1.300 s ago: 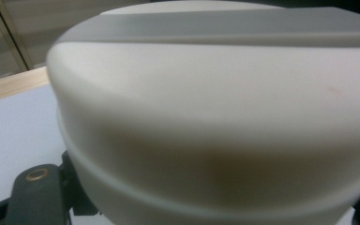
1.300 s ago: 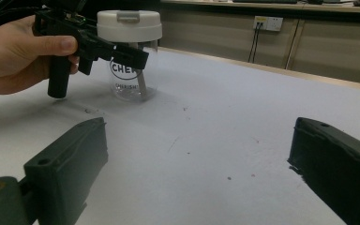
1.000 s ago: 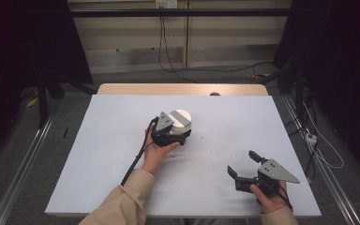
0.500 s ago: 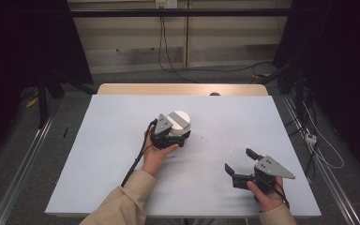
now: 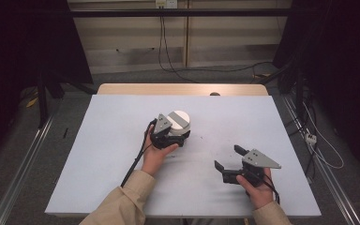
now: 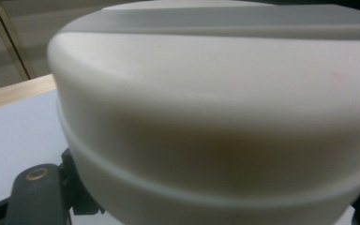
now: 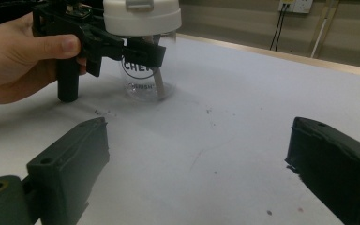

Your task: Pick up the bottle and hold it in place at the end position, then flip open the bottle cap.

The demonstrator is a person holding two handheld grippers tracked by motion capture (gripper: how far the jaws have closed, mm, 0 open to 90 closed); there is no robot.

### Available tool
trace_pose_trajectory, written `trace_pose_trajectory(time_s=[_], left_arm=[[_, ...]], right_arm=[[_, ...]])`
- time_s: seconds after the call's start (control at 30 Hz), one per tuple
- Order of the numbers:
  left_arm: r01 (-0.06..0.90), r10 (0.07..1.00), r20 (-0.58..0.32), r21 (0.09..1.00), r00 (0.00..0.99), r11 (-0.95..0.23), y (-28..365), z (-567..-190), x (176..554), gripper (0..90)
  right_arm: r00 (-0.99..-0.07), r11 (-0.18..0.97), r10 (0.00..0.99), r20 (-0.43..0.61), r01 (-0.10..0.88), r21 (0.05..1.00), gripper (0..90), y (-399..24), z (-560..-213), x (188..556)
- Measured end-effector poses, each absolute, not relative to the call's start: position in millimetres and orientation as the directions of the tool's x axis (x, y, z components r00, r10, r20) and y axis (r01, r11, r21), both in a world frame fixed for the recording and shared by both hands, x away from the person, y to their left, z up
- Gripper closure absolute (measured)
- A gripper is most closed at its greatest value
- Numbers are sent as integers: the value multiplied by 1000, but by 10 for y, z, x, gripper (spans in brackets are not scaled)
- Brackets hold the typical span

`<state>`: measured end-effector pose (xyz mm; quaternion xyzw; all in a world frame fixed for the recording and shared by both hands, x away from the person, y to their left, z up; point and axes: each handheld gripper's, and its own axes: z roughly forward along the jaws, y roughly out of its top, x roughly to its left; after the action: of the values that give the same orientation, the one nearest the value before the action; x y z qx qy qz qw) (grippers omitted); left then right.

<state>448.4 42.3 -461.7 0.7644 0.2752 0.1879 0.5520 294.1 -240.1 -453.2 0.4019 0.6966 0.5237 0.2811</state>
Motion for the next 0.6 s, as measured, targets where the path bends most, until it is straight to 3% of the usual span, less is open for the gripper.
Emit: trace_pose_trajectory(time_s=[0.6], left_arm=[[218,628,-22,947,778,-237,422,-4615,4489,185]], right_arm=[[-539,141,841,41,292,946,54,-2195,-4451,3189]])
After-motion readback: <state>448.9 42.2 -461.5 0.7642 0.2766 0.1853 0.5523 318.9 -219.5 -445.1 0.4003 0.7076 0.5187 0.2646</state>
